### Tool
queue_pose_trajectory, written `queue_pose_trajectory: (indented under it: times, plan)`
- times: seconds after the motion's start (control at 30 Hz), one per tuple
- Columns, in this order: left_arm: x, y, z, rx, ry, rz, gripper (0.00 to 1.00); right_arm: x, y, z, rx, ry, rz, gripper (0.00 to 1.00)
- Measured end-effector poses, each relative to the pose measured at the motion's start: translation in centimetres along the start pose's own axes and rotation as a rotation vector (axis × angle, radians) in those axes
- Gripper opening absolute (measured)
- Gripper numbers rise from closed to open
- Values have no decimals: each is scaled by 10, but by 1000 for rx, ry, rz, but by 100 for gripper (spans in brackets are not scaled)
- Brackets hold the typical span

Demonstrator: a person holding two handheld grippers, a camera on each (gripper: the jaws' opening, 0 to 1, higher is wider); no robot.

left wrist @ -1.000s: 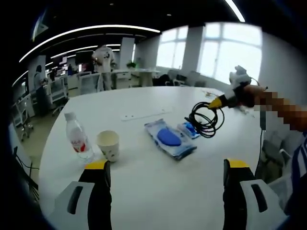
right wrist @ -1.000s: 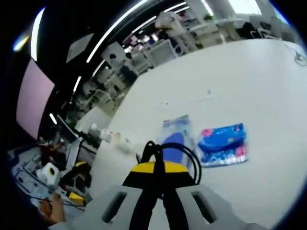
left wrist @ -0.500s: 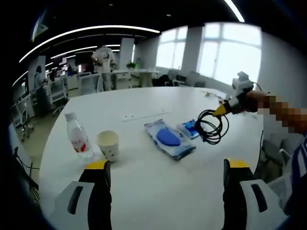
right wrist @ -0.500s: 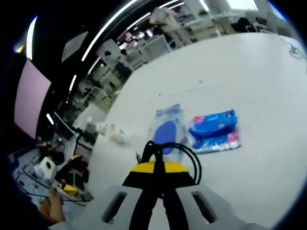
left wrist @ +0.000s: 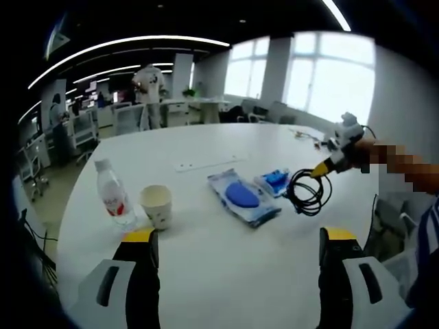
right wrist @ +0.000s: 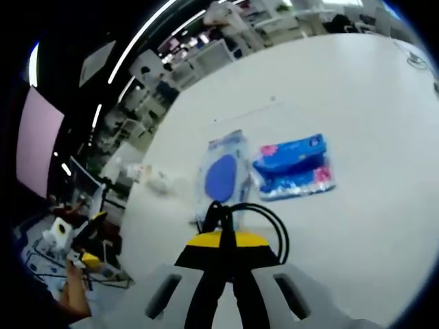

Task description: Arrange the tabletop items into an orderly group along one side of the table until the central work area is clear of visible clutter.

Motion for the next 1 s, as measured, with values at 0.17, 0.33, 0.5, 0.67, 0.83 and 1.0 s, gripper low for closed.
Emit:
queue_pose_trajectory:
  times: [0.17,0.33,0.5,0.67,0.83,1.0]
  plan:
    - [0,2,-1,4,-3,-5,96,-7,8,9,-28,1,-35,0]
    - [0,3,-2,8,-8,-9,96,-12,13,12,-22,4,-60,0]
    - [-1,4,-3,12,-14,-11,96,-17,16,17,-18,10,-82,0]
    - [-2,6,-3,15,-14,-18,96,-22,18,20,-23,10,-97,0]
    - [-4,9,-3,16,-13,-26,96,-28,21,23,-23,12,-115,0]
    - [-5,9,-3,17,-6,-28,95,-32,24,26,-20,16,-126,1]
Point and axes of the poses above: the point that each gripper's makers call its tool centre point, and the gripper's own axes: x roughly backward along the fingers, z roughly to its right, y roughly out of its underside, the point moved 3 cm from there along x, roughly backward along the fingers, and after that the axes turned 4 degrees about z, right-handed, at the moved point
